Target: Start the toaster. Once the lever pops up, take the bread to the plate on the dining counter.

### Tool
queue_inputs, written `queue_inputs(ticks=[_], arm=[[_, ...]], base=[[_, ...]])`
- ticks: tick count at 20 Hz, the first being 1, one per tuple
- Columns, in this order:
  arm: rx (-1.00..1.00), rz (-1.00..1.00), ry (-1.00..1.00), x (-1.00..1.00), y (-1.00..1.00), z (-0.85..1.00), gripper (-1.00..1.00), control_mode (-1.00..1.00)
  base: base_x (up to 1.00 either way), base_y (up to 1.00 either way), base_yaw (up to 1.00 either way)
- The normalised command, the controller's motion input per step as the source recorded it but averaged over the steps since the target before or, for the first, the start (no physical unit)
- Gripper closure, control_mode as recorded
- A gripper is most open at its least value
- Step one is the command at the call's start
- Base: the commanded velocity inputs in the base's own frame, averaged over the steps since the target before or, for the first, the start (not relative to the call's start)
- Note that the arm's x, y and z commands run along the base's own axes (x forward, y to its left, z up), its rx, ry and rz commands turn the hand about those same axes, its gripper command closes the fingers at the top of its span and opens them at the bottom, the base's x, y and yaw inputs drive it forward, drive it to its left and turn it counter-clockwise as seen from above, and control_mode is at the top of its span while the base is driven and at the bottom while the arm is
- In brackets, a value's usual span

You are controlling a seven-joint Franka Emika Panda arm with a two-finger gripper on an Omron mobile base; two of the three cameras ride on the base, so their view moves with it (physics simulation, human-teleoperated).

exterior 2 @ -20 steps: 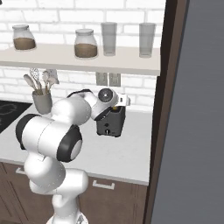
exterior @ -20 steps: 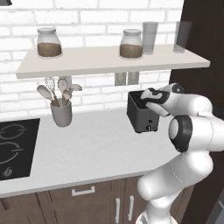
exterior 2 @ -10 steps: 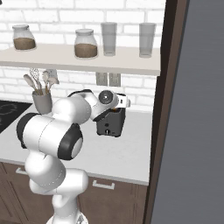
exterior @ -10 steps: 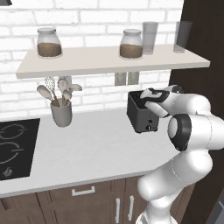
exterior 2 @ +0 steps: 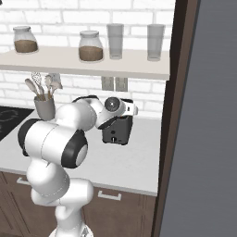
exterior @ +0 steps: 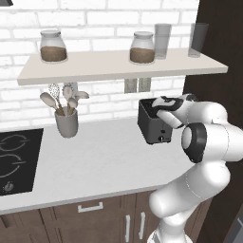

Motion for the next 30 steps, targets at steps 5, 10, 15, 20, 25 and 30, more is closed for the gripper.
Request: queue_inputs(ticks=[5, 10, 15, 20, 25, 30], arm=[[0.00, 0.00, 0.02, 0.00, 0.00, -0.02, -1.00, -1.00], [0.00, 0.00, 0.00, 0.00, 0.01, 0.00, -1.00, -1.00], [0.00, 0.00, 0.00, 0.00, 0.01, 0.00, -1.00, -1.00], [0.00, 0.00, 0.00, -0.01, 0.00, 0.00, -1.00, -1.00], [0.00, 0.00, 0.00, -0.01, 0.00, 0.00, -1.00, -1.00], [0.00, 0.00, 0.00, 0.00, 0.05, 0.00, -1.00, -1.00]], base=[[0.00, 0.00, 0.00], [0.00, 0.00, 0.00], [0.00, 0.00, 0.00], [0.00, 0.00, 0.00], [0.00, 0.00, 0.00], [0.00, 0.00, 0.00]])
